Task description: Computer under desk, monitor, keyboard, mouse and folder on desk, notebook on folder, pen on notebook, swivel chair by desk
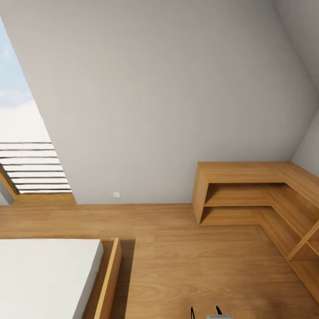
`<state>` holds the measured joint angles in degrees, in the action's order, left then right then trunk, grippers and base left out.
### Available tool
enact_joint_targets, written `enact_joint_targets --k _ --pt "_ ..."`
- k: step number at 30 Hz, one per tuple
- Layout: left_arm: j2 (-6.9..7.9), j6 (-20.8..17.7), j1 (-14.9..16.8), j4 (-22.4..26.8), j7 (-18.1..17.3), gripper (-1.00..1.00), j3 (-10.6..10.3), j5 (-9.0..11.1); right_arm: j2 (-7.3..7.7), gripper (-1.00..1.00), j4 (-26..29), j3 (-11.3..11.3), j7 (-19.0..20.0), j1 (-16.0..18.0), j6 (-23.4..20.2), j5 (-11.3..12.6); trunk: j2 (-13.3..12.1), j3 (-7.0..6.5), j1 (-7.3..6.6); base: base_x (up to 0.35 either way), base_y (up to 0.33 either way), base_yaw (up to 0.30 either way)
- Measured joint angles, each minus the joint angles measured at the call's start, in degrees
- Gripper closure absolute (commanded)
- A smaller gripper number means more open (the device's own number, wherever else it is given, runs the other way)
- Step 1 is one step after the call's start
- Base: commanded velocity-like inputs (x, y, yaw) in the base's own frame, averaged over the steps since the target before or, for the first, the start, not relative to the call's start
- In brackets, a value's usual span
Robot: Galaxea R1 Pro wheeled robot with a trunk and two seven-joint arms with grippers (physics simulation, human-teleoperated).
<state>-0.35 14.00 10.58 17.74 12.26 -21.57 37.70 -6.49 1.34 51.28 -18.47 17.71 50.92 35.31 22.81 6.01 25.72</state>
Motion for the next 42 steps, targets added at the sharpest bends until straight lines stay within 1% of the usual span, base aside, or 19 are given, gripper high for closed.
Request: enact_joint_targets --k 42 --pt "-0.03 0.02 0.00 0.00 0.00 -1.00 0.00 0.00 -0.18 -1.00 0.00 0.01 0.00 0.00 0.00 0.06 0.00 0.00 0.00 0.321 -0.003 0.000"
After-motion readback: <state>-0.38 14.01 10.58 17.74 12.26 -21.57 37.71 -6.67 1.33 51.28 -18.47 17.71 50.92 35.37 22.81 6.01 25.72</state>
